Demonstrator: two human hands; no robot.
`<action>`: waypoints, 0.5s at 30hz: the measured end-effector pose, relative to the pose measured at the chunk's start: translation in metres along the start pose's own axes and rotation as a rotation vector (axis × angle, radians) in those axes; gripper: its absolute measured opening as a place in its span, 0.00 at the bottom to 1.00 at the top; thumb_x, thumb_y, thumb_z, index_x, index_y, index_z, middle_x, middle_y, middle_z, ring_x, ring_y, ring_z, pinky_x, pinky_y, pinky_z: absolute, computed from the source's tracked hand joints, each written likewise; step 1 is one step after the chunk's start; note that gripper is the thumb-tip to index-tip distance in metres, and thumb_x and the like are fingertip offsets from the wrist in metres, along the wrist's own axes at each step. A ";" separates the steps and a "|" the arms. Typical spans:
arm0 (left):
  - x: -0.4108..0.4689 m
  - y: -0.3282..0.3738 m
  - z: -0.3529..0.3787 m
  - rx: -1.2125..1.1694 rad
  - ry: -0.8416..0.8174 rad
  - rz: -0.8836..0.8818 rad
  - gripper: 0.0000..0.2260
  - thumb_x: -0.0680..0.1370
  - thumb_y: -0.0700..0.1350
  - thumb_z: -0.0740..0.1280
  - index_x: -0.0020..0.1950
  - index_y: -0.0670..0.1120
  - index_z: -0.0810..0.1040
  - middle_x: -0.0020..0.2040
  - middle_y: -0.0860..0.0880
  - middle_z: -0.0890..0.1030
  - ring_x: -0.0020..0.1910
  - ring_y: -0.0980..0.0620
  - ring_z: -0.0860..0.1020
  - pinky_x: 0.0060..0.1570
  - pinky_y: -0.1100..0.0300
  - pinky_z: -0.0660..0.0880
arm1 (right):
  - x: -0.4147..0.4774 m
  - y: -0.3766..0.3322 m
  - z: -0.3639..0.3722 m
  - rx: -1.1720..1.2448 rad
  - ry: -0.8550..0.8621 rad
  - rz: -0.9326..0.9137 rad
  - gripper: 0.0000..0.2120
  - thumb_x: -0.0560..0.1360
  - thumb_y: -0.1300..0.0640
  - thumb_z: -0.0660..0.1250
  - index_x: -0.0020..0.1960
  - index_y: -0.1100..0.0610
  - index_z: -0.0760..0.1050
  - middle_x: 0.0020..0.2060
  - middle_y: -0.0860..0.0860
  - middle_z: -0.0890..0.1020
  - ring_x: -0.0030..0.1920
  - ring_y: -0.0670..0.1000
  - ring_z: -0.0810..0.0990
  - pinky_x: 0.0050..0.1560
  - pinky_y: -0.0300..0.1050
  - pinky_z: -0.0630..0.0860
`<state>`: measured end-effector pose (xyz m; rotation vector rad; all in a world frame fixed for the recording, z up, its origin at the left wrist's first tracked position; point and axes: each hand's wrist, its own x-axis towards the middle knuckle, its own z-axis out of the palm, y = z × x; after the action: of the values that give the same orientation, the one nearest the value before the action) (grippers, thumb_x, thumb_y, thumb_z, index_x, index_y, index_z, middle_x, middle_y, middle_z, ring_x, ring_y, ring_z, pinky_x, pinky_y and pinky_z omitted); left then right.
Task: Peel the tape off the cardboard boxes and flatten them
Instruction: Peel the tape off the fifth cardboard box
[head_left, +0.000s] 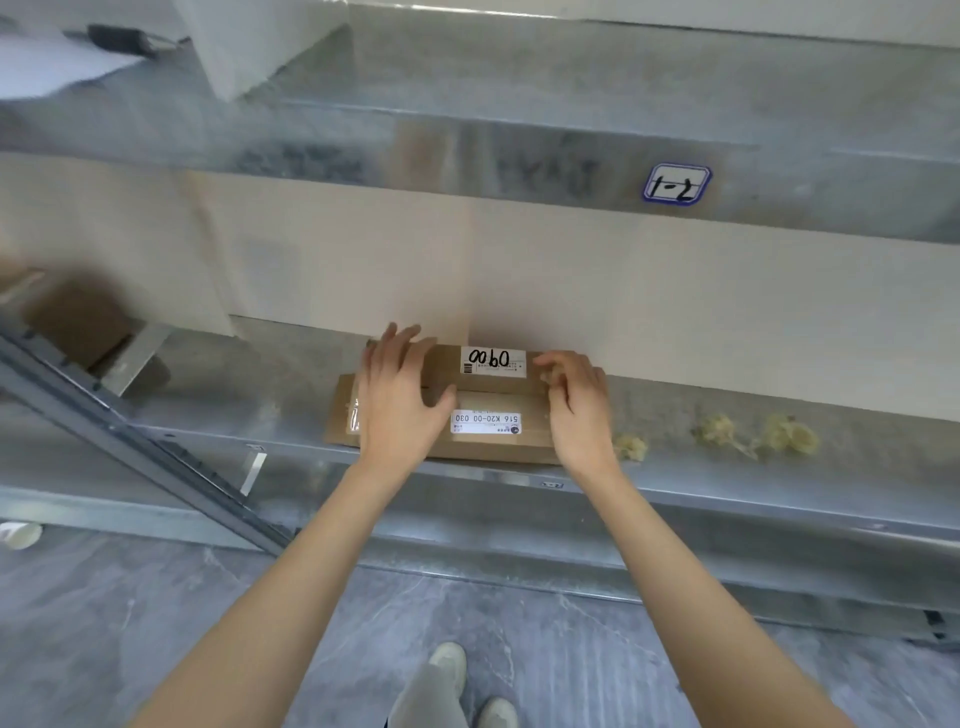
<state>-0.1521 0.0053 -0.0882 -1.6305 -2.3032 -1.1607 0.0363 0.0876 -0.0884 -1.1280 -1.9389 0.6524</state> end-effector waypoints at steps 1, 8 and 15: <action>-0.002 -0.008 -0.005 0.078 0.017 -0.061 0.28 0.70 0.59 0.66 0.66 0.46 0.76 0.70 0.45 0.73 0.74 0.42 0.64 0.69 0.39 0.64 | 0.000 -0.003 0.000 -0.026 -0.017 -0.006 0.17 0.71 0.64 0.54 0.53 0.52 0.76 0.42 0.43 0.74 0.46 0.51 0.71 0.50 0.55 0.71; -0.030 -0.024 -0.009 -0.191 -0.017 -0.378 0.42 0.69 0.64 0.74 0.77 0.51 0.61 0.69 0.49 0.71 0.68 0.49 0.69 0.60 0.55 0.68 | 0.011 -0.023 0.004 -0.180 -0.107 -0.056 0.14 0.71 0.55 0.63 0.57 0.52 0.75 0.46 0.44 0.73 0.49 0.51 0.70 0.48 0.44 0.62; -0.036 -0.017 -0.009 -0.309 0.028 -0.393 0.41 0.69 0.56 0.77 0.76 0.51 0.59 0.71 0.54 0.69 0.70 0.53 0.68 0.64 0.57 0.66 | 0.021 -0.045 0.050 -0.214 -0.183 -0.223 0.14 0.80 0.59 0.59 0.64 0.50 0.73 0.57 0.47 0.78 0.57 0.53 0.74 0.59 0.53 0.68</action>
<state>-0.1538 -0.0305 -0.1075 -1.2522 -2.6074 -1.6796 -0.0325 0.0822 -0.0749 -0.9857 -2.2957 0.4480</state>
